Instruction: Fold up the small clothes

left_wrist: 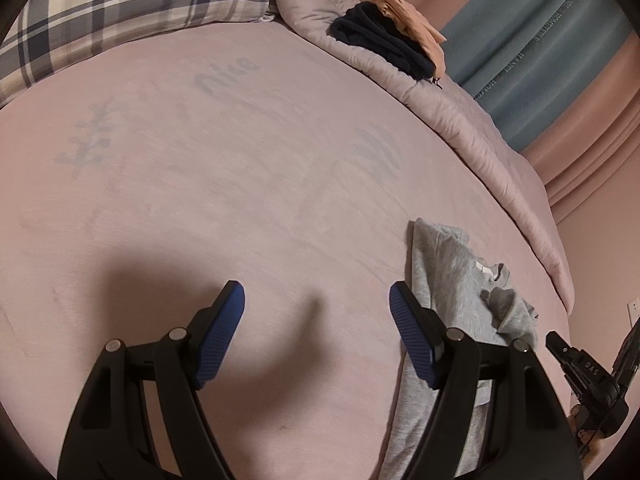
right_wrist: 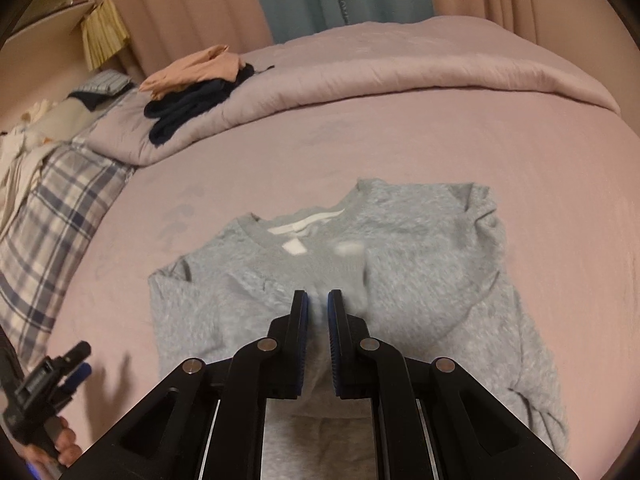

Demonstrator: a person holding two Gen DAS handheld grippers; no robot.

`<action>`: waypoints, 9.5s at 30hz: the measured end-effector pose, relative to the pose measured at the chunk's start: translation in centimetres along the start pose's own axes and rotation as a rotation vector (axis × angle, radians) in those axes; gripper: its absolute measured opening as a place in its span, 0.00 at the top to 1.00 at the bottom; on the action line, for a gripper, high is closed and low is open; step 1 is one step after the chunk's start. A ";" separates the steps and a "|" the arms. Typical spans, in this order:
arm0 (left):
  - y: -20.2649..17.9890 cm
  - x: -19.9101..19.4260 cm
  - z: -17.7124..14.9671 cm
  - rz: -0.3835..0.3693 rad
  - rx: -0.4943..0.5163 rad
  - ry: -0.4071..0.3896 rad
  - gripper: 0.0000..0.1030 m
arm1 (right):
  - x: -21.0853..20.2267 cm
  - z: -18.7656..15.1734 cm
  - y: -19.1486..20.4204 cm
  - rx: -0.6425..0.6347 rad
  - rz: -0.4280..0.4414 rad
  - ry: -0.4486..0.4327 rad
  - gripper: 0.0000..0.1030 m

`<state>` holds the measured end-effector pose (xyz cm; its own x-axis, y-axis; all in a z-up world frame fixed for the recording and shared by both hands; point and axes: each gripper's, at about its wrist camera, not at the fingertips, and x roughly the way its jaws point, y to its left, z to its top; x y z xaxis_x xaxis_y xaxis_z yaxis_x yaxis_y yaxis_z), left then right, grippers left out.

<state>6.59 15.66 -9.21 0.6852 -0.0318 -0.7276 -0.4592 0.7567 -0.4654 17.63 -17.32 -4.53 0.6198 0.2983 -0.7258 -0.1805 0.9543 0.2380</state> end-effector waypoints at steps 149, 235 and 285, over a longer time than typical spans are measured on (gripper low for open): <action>-10.7 2.4 -5.6 -0.083 0.285 0.086 0.12 | -3.0 -3.9 -9.4 0.130 -0.132 0.028 0.32; -7.3 -3.3 -21.4 -0.174 0.234 0.258 0.09 | -13.5 -17.5 -15.7 0.190 -0.040 0.138 0.16; -7.6 -3.8 -22.2 -0.137 0.244 0.277 0.31 | -12.8 -18.2 -14.2 0.112 -0.026 0.140 0.16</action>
<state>-5.07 -4.42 -14.12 0.5368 -0.2934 -0.7910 -0.2028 0.8652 -0.4585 -1.62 -34.33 -10.39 0.5096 0.2802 -0.8135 -0.0743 0.9563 0.2828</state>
